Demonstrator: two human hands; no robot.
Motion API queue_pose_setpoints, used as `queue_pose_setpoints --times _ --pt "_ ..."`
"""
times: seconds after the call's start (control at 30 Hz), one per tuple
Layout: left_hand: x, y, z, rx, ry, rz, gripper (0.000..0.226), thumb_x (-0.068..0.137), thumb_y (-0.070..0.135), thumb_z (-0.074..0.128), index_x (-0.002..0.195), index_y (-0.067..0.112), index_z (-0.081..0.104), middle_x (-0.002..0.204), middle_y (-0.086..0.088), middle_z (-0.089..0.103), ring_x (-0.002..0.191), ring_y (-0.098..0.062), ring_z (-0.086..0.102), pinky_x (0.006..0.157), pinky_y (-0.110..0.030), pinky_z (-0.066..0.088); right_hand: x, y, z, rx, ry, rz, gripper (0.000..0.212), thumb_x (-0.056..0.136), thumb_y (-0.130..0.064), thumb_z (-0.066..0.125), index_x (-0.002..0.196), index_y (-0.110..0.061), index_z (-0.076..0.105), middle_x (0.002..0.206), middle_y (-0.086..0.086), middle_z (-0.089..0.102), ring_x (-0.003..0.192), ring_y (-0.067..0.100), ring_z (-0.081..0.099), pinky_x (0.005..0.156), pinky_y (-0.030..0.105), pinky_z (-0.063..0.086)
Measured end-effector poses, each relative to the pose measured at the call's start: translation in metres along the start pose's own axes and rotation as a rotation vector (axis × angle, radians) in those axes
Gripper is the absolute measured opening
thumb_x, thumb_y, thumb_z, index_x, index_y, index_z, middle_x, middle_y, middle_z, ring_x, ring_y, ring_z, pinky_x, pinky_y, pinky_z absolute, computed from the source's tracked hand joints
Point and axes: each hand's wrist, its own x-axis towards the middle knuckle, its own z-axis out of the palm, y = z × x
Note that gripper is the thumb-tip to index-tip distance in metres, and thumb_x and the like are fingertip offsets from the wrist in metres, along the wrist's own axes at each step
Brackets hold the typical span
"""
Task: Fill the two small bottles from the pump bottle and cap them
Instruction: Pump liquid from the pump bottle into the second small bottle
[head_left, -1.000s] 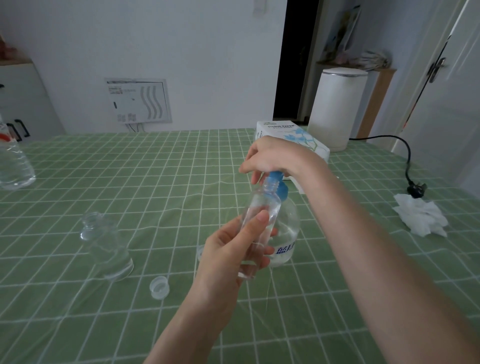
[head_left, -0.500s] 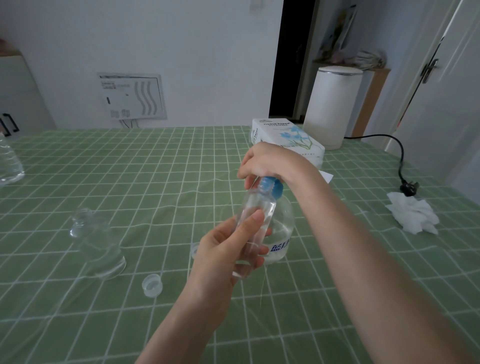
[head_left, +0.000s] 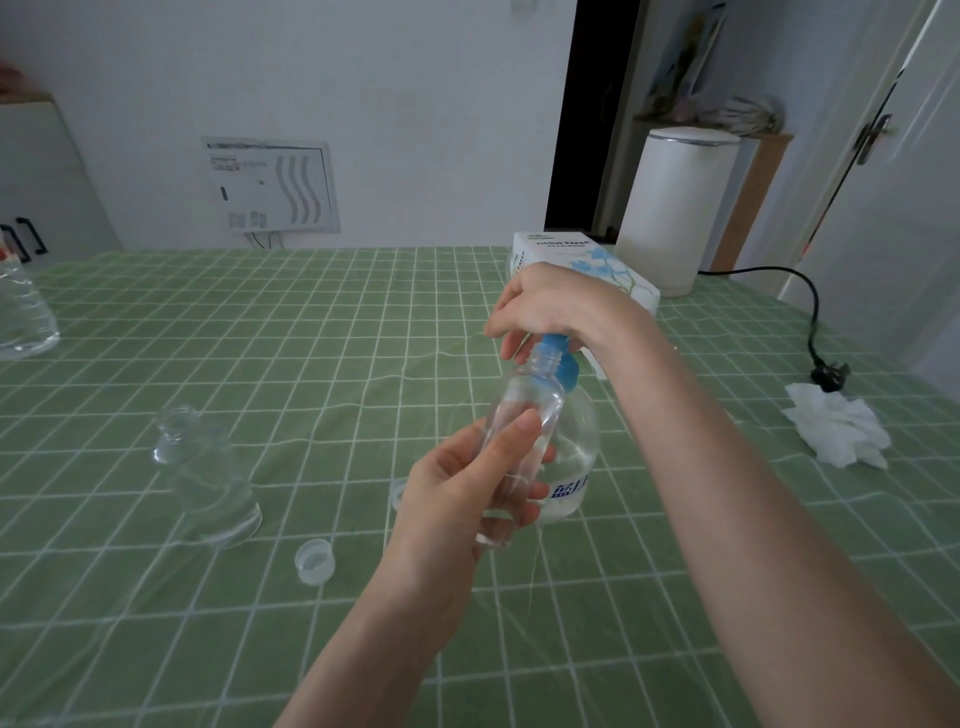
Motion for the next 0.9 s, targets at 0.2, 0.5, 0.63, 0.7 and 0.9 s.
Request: queue_pose_setpoints --times 0.2,0.5,0.63,0.7,0.9 --pt "0.000 -0.001 0.001 -0.005 0.009 -0.024 0.031 0.064 0.052 0.071 0.079 0.026 0.077 0.074 0.000 0.072 0.055 -0.007 0.059 0.065 -0.032 0.039 0.000 0.005 0.008 -0.007 -0.033 0.016 0.032 0.090 -0.022 0.063 0.119 -0.006 0.061 0.113 0.012 0.070 0.105 0.028 0.067 0.094 0.042 0.053" --pt "-0.001 0.000 0.002 -0.012 0.009 -0.012 0.034 0.058 0.054 0.072 0.077 0.027 0.077 0.075 0.002 0.072 0.055 -0.006 0.059 0.065 -0.032 0.039 -0.002 0.004 0.006 0.010 -0.003 0.005 0.030 0.091 -0.023 0.061 0.116 -0.006 0.063 0.109 0.011 0.072 0.104 0.029 0.068 0.093 0.039 0.053" --pt "-0.001 0.001 0.003 -0.012 0.002 -0.005 0.029 0.064 0.051 0.069 0.079 0.028 0.077 0.074 0.003 0.072 0.056 -0.006 0.059 0.067 -0.032 0.039 -0.003 -0.001 -0.001 -0.010 0.011 -0.011 0.029 0.092 -0.024 0.060 0.112 -0.005 0.066 0.103 0.006 0.075 0.104 0.025 0.070 0.083 0.033 0.051" --pt "-0.001 0.002 0.003 -0.013 0.001 -0.004 0.028 0.064 0.051 0.069 0.079 0.028 0.077 0.073 0.003 0.072 0.055 -0.006 0.059 0.066 -0.032 0.039 -0.003 -0.001 -0.002 -0.004 0.012 -0.008 0.029 0.092 -0.025 0.060 0.112 -0.005 0.066 0.102 0.005 0.075 0.103 0.024 0.070 0.074 0.029 0.049" --pt "-0.001 0.001 0.002 -0.007 -0.008 -0.002 0.030 0.064 0.053 0.072 0.079 0.028 0.077 0.073 0.002 0.071 0.056 -0.006 0.059 0.065 -0.031 0.040 -0.002 0.001 0.000 0.023 -0.009 0.008 0.028 0.091 -0.023 0.060 0.115 -0.007 0.063 0.099 0.004 0.076 0.103 0.024 0.070 0.069 0.027 0.045"
